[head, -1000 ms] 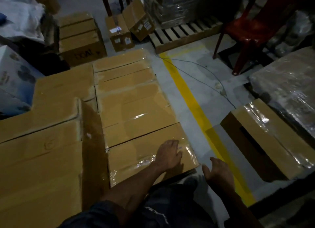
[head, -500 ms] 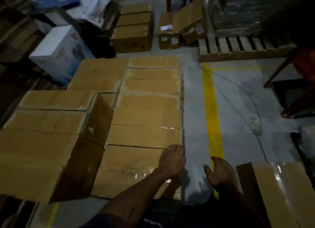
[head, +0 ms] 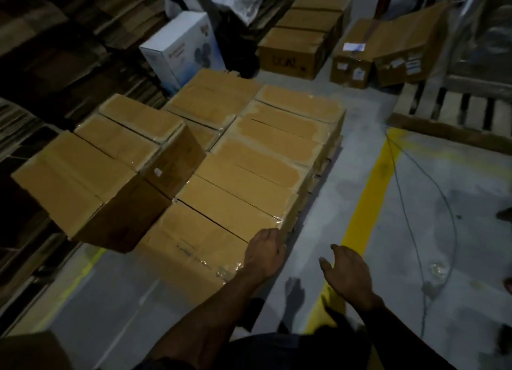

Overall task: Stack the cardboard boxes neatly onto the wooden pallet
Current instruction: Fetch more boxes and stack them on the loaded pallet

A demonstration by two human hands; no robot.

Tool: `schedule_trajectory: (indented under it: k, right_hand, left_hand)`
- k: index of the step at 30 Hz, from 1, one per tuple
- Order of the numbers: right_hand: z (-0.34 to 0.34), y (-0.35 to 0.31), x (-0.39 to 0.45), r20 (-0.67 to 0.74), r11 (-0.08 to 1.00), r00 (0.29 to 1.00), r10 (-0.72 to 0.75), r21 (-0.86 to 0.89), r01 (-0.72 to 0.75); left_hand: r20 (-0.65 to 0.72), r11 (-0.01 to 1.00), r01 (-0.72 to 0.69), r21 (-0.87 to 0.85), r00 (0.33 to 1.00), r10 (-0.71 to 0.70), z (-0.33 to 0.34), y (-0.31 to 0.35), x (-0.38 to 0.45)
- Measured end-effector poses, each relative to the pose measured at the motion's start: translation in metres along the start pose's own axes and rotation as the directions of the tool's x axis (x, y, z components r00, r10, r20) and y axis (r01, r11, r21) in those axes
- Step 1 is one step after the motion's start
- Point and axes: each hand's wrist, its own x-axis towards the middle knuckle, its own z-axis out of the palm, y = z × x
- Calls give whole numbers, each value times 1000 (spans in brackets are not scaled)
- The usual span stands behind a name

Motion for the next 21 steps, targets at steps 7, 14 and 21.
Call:
schedule_trajectory:
  k: [7,14,21]
  right_hand:
    - [-57,24,51,14,999,999,-33,17,33]
    - [-114,69,135,-1,999,999,32,0,-32]
    - [-210,96,278,-88,993,989,122,14,-121]
  left_hand:
    - [-26,1000,19,-9,999,-20,5,50,56]
    - [-8,999,-36,28,999,36,1,105,172]
    - [32,980,-112,162,994,108,-43,175,346]
